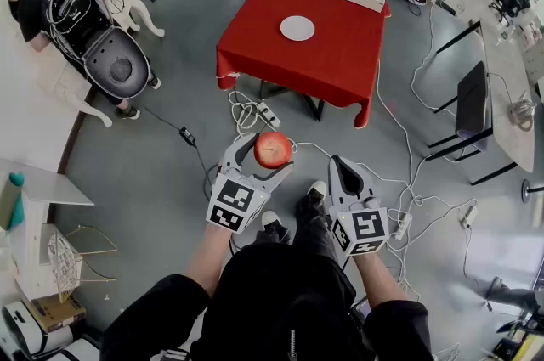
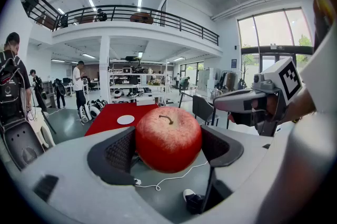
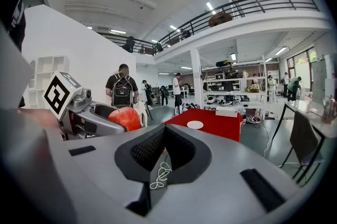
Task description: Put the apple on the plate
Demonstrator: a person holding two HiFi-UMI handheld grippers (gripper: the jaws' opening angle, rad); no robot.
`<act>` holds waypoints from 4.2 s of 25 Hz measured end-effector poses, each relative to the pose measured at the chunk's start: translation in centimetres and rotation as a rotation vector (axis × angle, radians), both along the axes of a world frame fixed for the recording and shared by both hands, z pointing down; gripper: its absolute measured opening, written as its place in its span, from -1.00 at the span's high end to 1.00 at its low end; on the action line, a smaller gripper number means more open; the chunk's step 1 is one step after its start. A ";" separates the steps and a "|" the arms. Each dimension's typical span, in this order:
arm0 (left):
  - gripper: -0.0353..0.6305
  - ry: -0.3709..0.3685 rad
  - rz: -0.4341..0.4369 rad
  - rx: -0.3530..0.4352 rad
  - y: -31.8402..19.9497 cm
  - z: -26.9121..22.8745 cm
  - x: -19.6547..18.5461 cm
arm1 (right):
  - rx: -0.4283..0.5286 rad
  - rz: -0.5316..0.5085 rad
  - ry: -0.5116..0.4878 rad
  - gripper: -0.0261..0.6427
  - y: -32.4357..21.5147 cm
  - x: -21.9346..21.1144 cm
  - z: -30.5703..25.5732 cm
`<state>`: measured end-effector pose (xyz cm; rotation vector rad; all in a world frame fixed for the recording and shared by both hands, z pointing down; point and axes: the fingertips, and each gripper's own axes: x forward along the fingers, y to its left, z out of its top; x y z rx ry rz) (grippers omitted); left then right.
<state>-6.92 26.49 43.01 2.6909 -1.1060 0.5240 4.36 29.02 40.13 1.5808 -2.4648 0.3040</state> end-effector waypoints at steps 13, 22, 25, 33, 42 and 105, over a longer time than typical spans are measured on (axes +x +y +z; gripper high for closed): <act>-0.27 0.023 -0.001 0.008 -0.8 -0.4 0.6 | 0.007 -0.013 -0.042 0.89 -0.7 -0.2 -0.2; -0.27 0.028 0.003 0.002 -0.9 -0.4 0.8 | -0.002 -0.025 -0.046 0.89 -0.9 -0.5 0.0; -0.27 0.032 0.007 0.006 -0.7 -0.6 1.0 | -0.007 -0.024 -0.047 0.89 -0.7 -0.4 0.0; -0.27 0.034 0.009 0.004 -1.3 -0.4 0.9 | -0.020 -0.031 -0.047 0.89 -1.1 -0.9 0.4; -0.27 0.031 0.006 -0.006 -1.5 -0.1 0.5 | -0.022 -0.032 -0.043 0.89 -1.4 -1.1 0.7; -0.27 0.026 -0.163 -0.062 -25.6 0.8 9.4 | -0.069 -0.236 -0.091 0.89 -26.9 6.2 1.6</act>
